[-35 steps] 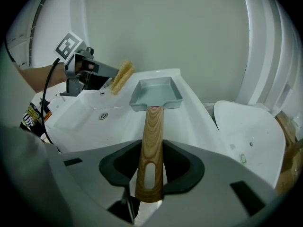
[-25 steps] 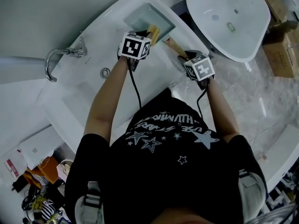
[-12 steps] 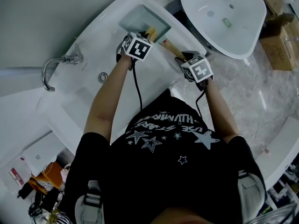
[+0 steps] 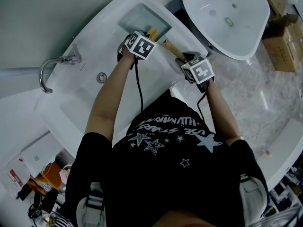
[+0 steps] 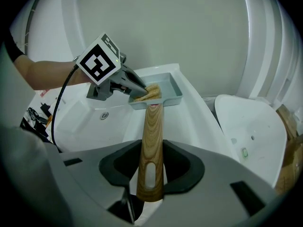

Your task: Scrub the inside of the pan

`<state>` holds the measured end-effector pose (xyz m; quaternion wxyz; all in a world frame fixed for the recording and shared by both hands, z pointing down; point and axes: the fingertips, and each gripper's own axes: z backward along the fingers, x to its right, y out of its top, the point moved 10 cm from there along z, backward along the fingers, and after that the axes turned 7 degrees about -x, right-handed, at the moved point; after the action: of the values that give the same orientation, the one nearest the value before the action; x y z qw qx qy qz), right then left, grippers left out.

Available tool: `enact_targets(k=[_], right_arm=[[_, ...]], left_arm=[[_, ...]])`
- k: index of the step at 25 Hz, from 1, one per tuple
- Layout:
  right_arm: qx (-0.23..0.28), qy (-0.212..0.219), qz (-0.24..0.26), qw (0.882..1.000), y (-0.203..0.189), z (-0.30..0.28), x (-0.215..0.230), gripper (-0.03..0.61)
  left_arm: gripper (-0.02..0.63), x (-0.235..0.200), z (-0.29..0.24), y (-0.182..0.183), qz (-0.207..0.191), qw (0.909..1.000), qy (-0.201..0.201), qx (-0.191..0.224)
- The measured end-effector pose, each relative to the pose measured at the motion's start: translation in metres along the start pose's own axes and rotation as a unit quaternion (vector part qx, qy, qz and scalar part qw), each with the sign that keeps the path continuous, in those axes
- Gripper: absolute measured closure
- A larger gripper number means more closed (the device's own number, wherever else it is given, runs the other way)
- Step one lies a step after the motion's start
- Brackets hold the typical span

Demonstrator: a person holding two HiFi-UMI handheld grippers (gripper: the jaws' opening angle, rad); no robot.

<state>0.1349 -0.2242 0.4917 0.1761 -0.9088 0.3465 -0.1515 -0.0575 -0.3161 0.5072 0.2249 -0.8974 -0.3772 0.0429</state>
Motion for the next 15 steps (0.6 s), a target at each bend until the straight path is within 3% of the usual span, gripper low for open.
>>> enact_targets(k=[15], right_arm=[[-0.018, 0.022, -0.006, 1.0, 0.002, 0.0, 0.006, 0.448]], left_arm=[[0.563, -0.067, -0.012, 0.006, -0.011, 0.9952, 0.094, -0.027]])
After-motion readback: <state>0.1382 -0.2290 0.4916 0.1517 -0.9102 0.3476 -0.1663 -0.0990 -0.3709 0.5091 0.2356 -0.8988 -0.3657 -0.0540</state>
